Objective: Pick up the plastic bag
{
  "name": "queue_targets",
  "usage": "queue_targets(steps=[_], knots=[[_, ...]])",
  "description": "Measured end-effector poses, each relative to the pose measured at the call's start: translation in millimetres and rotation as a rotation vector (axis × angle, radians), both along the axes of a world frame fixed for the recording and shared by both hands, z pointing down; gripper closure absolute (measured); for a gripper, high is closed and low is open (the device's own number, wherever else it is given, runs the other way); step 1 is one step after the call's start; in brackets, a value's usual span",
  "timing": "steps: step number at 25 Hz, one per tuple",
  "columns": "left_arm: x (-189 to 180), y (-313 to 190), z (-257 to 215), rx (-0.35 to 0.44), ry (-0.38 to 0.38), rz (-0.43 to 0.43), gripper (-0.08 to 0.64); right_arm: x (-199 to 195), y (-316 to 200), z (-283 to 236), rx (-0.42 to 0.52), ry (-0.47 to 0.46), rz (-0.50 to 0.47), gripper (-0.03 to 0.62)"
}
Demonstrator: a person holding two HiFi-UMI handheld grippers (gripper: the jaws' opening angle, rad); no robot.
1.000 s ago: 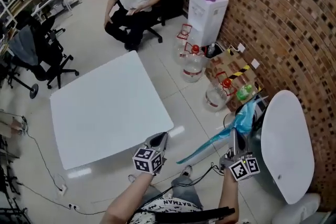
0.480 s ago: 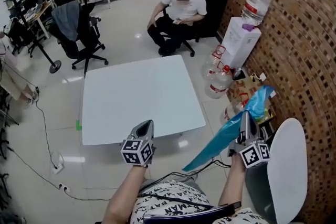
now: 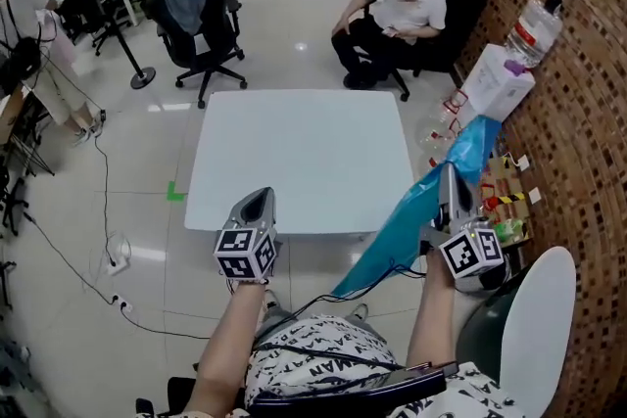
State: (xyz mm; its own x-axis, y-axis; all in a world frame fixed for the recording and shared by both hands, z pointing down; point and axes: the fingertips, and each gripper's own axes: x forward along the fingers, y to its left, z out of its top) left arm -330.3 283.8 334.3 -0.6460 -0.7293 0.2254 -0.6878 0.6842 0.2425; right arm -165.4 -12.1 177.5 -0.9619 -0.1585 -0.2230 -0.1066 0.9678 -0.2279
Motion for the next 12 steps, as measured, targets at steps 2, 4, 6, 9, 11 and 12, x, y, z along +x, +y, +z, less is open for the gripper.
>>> queue_targets(steps=[2, 4, 6, 9, 11, 12], knots=[[-2, 10, -3, 0.002, -0.006, -0.023, 0.560, -12, 9, -3, -0.001, -0.002, -0.032, 0.580], [-2, 15, -4, -0.001, -0.022, -0.033, 0.560, -20, 16, -5, 0.001, -0.006, -0.057, 0.580], [-5, 14, -8, -0.002, -0.041, -0.033, 0.560, -27, 19, -8, 0.000, -0.019, -0.077, 0.580], [-8, 8, -13, 0.016, -0.051, -0.032, 0.560, -32, 20, -14, 0.003, -0.037, -0.095, 0.580], [-7, 7, -15, 0.025, -0.053, -0.032, 0.560, -29, 22, -21, 0.011, -0.047, -0.099, 0.580], [-7, 8, -16, 0.025, -0.055, -0.031, 0.560, -27, 23, -24, 0.016, -0.053, -0.100, 0.580]])
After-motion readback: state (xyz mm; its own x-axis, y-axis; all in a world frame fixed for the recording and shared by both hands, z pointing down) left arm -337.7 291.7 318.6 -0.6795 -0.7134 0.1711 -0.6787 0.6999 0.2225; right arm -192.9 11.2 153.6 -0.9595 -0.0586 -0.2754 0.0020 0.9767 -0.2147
